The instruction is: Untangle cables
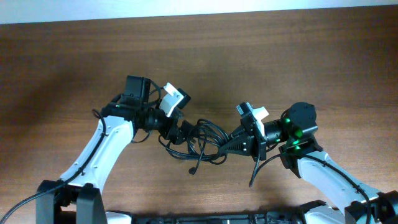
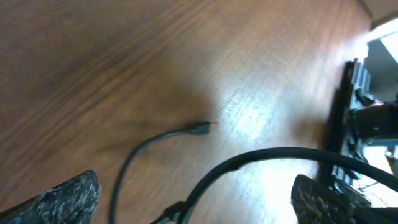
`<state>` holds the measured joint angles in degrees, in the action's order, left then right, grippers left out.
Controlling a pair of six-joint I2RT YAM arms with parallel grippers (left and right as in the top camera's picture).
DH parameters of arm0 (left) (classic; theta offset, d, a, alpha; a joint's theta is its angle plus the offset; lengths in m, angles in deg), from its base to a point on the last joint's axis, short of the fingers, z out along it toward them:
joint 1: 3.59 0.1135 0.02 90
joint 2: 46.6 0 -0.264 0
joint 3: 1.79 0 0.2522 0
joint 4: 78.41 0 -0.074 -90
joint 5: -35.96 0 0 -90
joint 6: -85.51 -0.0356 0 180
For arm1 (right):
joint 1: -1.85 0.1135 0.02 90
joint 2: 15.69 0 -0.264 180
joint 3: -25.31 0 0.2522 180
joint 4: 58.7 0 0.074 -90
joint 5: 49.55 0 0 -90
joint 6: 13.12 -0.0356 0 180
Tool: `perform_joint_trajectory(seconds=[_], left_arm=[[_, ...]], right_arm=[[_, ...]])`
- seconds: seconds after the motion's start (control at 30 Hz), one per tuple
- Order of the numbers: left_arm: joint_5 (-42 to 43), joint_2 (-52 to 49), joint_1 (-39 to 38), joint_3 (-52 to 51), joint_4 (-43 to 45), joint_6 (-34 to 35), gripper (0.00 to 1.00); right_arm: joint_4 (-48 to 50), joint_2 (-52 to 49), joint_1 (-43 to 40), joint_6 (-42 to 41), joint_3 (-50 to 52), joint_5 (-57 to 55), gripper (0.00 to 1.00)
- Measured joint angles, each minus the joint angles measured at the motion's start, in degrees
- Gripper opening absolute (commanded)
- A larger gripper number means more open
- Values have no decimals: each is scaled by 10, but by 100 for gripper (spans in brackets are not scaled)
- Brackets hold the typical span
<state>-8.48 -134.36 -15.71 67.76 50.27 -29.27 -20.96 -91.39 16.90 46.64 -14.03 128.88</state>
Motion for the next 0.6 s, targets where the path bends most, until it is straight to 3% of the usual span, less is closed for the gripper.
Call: perform_joint_trajectory(seconds=[0.17,0.27,0.5,0.6], left_arm=[[24,0,-1,0,-46,-32,100],[33,0,-3,0,-51,-44,89],[38,0,-3,0,-51,-58,87],[37,0,-9,0,-45,-59,78]], right_arm=[[44,0,0,-6,0,8,4],[54,0,0,-8,0,9,4],[56,0,0,-14,0,8,4],[56,0,0,-15,0,9,4]])
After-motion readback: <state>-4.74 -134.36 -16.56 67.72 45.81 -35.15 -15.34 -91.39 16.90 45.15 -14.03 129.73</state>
